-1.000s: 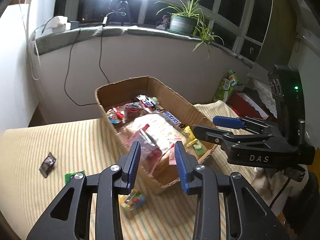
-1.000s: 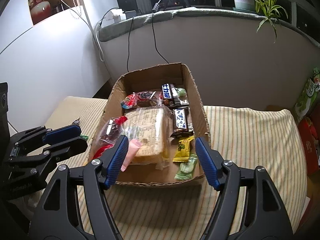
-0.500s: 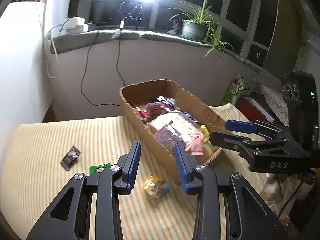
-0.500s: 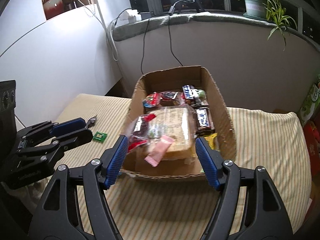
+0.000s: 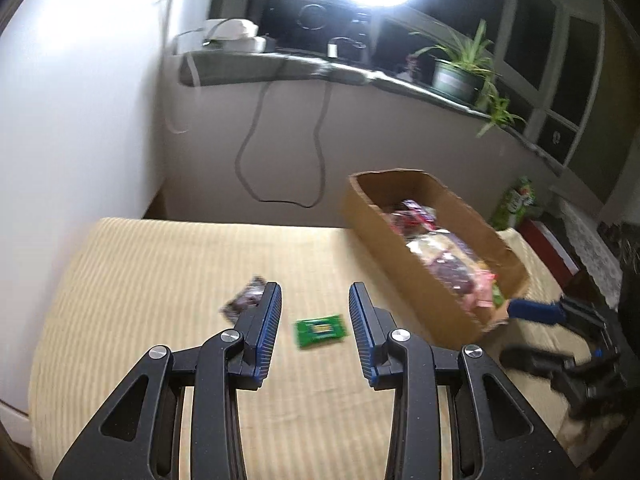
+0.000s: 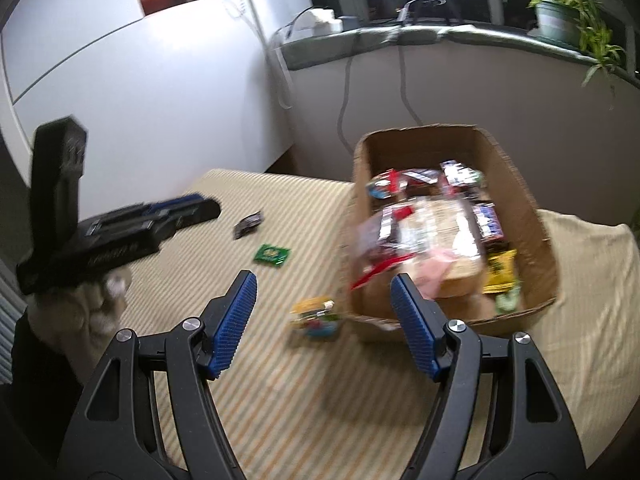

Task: Organize snacks
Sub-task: 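Withdraw both grippers toward the black wrapper and green packet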

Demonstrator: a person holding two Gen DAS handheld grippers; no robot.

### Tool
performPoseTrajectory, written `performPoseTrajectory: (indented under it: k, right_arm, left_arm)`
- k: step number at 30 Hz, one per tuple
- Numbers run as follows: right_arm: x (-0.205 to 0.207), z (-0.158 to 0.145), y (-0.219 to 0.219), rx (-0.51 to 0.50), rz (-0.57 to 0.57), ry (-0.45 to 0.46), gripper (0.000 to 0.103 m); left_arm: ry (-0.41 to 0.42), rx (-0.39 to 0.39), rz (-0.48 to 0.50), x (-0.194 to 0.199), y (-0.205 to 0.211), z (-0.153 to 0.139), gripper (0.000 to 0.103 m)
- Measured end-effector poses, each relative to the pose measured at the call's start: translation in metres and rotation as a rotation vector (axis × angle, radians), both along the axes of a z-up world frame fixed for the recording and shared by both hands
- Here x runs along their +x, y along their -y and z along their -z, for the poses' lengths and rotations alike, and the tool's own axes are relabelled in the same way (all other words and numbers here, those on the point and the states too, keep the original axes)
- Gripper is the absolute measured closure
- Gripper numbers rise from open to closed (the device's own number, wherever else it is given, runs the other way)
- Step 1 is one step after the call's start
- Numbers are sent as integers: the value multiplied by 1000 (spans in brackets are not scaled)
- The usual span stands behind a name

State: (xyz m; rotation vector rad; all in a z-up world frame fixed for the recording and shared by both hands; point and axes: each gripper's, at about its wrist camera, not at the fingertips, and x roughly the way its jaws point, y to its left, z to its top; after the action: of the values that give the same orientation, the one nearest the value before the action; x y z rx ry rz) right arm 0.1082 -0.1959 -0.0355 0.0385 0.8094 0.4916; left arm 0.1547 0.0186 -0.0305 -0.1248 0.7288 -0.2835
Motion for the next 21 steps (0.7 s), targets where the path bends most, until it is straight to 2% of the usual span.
performPoseTrajectory:
  k: [11, 21]
  right_arm:
    - [2, 27, -80, -40, -118, -45, 31]
    - [31, 56, -114, -93, -82, -94, 31]
  left_arm:
    - [-68, 44, -7, 23, -30, 29, 70]
    - [-123, 110, 86, 56, -24, 56, 70]
